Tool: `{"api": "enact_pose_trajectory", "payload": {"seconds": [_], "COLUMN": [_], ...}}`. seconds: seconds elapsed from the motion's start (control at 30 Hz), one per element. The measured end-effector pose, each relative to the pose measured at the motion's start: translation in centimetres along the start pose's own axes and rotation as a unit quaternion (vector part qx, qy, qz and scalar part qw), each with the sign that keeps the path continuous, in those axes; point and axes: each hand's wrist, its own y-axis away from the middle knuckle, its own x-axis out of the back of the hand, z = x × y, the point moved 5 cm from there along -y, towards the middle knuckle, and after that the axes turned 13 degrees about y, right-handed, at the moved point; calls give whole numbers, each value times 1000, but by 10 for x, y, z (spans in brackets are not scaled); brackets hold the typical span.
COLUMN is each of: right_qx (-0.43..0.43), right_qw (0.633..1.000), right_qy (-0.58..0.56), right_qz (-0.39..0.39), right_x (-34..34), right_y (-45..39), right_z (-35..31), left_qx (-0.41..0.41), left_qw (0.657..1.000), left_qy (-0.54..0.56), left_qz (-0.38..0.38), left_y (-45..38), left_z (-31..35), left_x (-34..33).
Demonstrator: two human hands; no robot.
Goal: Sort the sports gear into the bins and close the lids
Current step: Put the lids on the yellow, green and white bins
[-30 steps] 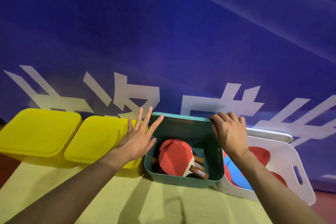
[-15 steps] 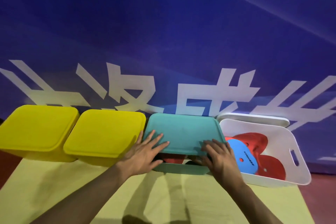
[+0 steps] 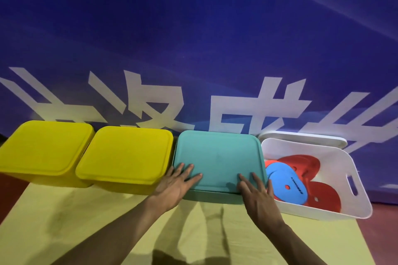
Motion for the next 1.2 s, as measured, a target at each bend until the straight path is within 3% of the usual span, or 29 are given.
{"api": "enact_pose_trajectory", "payload": {"seconds": [0.2, 0.33, 0.57, 0.67, 0.83, 1.2], "right_qx": [5, 18, 97, 86, 75, 60], "right_qw": [997, 994, 982, 980, 984, 996], "right_qy": [-33, -83, -30, -34, -76, -14], "right_qz": [-70, -69, -159, -179, -145, -57], "right_x": [5, 1, -22, -27, -4, 11], "right_y": [-10, -25, -46, -44, -38, -25], "right_z": [7, 25, 49, 56, 51, 37], "left_qx": [14, -13, -7, -7, -10, 2], "left_qw": [1000, 999, 999, 998, 998, 999], "left_qy": [21, 50, 50, 56, 50, 16], "left_qz": [-9, -16, -10, -12, -32, -48], "left_y": [-4, -3, -8, -11, -12, -4], "left_z": [-12, -10, -10, -9, -8, -7], "left_x": [-3, 8, 15, 14, 13, 21]}}
